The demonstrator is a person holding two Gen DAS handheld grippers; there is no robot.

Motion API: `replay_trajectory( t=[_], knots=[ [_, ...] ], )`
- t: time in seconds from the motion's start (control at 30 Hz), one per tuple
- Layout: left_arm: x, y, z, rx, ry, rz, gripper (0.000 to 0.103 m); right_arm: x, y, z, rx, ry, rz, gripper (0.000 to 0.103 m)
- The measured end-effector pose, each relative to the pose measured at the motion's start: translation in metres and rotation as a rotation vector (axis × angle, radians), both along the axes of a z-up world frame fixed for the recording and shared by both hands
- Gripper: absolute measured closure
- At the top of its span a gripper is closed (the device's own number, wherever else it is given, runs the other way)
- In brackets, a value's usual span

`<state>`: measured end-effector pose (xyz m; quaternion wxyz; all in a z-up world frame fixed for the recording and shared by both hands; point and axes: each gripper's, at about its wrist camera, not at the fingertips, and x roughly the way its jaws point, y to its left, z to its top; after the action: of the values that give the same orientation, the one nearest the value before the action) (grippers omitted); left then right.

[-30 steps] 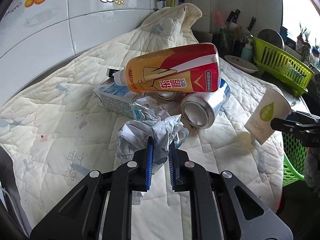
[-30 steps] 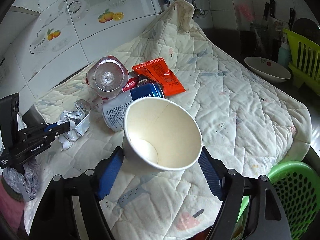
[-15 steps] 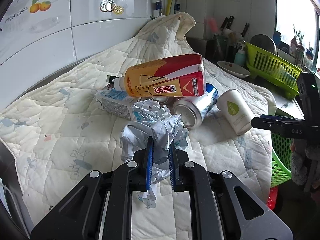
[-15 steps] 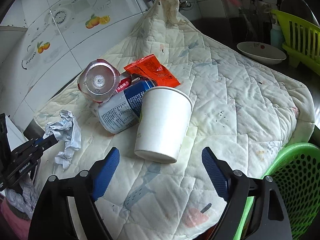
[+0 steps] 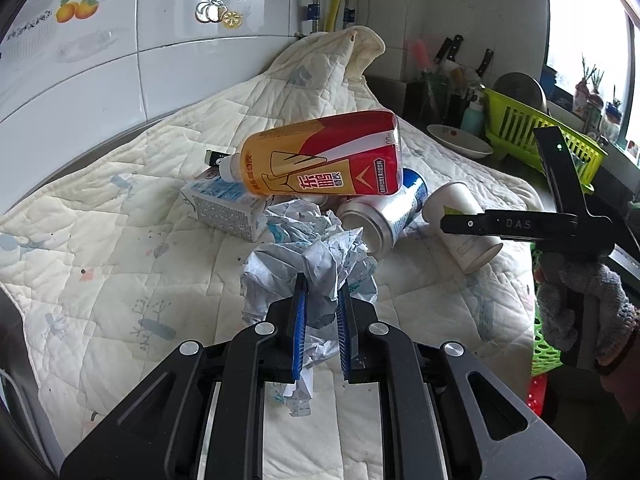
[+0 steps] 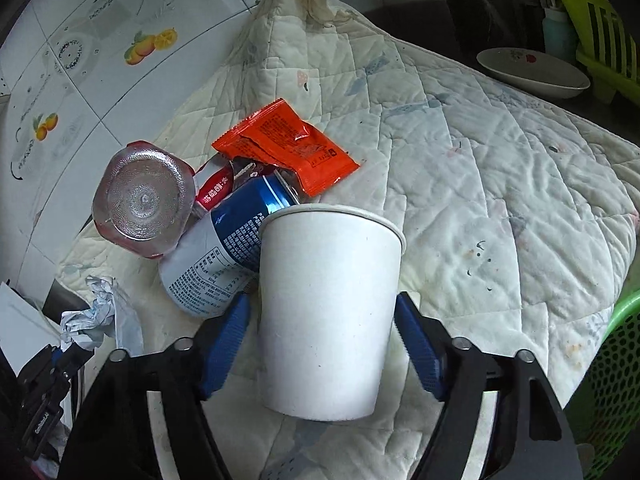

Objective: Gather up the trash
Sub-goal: 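Carry the crumpled paper and white cup over the green basket with both tools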

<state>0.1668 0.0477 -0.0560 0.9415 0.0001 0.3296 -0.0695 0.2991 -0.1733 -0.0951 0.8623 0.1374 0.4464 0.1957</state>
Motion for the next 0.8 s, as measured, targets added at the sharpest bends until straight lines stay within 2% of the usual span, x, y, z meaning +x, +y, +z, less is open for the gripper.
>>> replay_trajectory(
  t=[0.27, 0.47, 0.8],
  knots=[
    [-0.010, -0.016, 0.011, -0.012, -0.029, -0.047, 0.090, -0.035, -0.018, 0.016, 0.002, -0.063, 0.003, 0.040],
    [-0.016, -0.044, 0.021, -0.025, -0.054, -0.111, 0.090, -0.074, -0.060, 0.026, -0.020, -0.105, -0.049, 0.040],
    [-0.027, -0.105, 0.030, -0.054, -0.077, -0.244, 0.090, -0.124, -0.154, 0.017, -0.174, -0.074, -0.210, 0.039]
  ],
)
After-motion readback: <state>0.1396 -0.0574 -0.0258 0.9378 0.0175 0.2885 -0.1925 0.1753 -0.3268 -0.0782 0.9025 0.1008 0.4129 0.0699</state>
